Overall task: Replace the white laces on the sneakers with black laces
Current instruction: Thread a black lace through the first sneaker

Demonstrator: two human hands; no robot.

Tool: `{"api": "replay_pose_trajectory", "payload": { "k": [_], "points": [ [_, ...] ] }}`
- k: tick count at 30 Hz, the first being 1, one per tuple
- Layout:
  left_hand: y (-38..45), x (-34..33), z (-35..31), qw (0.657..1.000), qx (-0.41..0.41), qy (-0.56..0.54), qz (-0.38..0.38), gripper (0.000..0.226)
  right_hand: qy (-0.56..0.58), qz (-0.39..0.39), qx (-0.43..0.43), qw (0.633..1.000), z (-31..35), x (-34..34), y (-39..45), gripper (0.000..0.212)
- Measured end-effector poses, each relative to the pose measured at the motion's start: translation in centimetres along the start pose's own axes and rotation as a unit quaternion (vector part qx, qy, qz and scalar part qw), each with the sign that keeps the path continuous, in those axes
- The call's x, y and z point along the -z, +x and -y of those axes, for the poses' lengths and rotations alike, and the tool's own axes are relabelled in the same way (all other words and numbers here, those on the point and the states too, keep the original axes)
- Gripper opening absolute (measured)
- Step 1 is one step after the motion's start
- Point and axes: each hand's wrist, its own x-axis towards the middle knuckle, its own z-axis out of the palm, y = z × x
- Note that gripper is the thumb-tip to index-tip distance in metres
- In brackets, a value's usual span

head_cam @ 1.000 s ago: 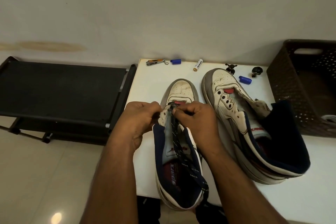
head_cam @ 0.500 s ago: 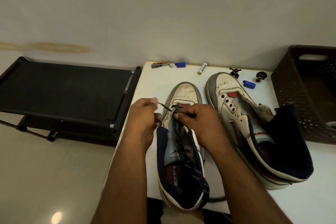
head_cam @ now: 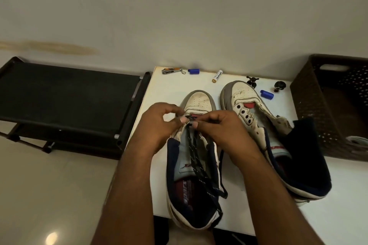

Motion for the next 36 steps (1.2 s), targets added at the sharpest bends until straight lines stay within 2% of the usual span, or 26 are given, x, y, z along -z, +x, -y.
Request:
{"api": "replay_pose_trajectory", "payload": {
  "k": [3,6,7,9,11,13,15,16,17,20,22,25,27,29,30,31,32,34,35,36],
  "points": [
    [0.2,0.2,0.3,1.0,0.013,0.02,0.019,0.013,0.07,0.015,-0.037,0.997,1.8,1.1,-0.7,0.006],
    [-0.1,0.1,0.2,0.999,0.001,0.041,0.027,0.014,0.22,0.065,-0.016,0.973,3.7,1.8,-1.3,0.011],
    [-0.2,0.0,0.1,0.999,0.0,0.038,-0.003,0.015,0.256,0.083,-0.005,0.963,4.0,1.9,-1.5,0.013],
    [-0.2,-0.3,0.0,0.988,0.03,-0.042,-0.143,0.012,0.258,0.103,0.004,0.961,3.8,1.7,-1.5,0.018],
    [0.0,-0.2,-0.1,0.935,0.084,-0.21,-0.272,0.004,0.208,0.099,0.007,0.973,3.3,1.4,-1.5,0.018],
    [0.3,-0.5,0.2,0.878,0.131,-0.345,-0.305,0.003,0.156,0.096,0.017,0.983,2.7,1.1,-1.2,0.02],
    [0.6,-0.9,0.5,0.847,0.156,-0.401,-0.313,0.008,0.067,0.09,0.023,0.993,2.0,0.9,-0.9,0.019],
    [0.6,-1.0,0.5,0.849,0.155,-0.393,-0.318,0.01,0.032,0.087,0.024,0.995,1.7,0.8,-0.9,0.015],
    [0.4,-1.1,0.3,0.865,0.14,-0.36,-0.319,0.012,0.008,0.085,0.027,0.996,1.5,0.7,-0.8,0.01],
    [0.1,-0.8,-0.2,0.952,0.032,-0.092,-0.289,0.056,-0.055,0.09,0.027,0.994,1.6,0.5,-0.8,0.01],
    [-0.2,0.0,-0.6,0.973,0.001,0.035,-0.229,0.055,-0.068,0.102,0.011,0.992,1.9,0.3,-0.9,0.013],
    [-0.6,1.4,-0.2,0.99,0.079,0.055,-0.105,0.021,-0.06,0.119,-0.01,0.991,2.4,0.3,-1.3,0.031],
    [-0.8,1.6,0.3,0.992,0.117,0.041,-0.039,0.012,-0.049,0.117,-0.026,0.992,2.4,0.4,-1.5,0.045],
    [-1.0,1.1,0.7,0.993,0.115,0.001,-0.037,0.011,-0.015,0.103,-0.032,0.994,2.2,0.5,-1.6,0.04],
    [-1.0,1.0,0.6,0.991,0.114,-0.032,-0.066,0.012,0.002,0.084,-0.035,0.996,2.3,0.4,-1.7,0.038],
    [-1.0,1.0,0.6,0.981,0.125,-0.085,-0.125,0.012,0.009,0.062,-0.028,0.998,2.2,0.5,-1.6,0.04],
    [-0.9,1.3,0.6,0.954,0.143,-0.152,-0.214,0.01,0.009,0.038,-0.016,0.999,2.1,0.4,-1.5,0.045],
    [-0.6,2.9,0.9,0.855,0.158,-0.269,-0.414,0.006,0.017,0.001,0.015,1.0,1.9,0.4,-1.3,0.053],
    [-0.7,3.9,1.1,0.804,0.154,-0.306,-0.486,0.004,0.024,-0.011,0.028,0.999,1.7,0.4,-1.1,0.052],
    [-0.8,4.5,1.3,0.775,0.149,-0.313,-0.528,0.012,0.032,-0.02,0.037,0.999,1.5,0.4,-1.0,0.05]
  ]
}}
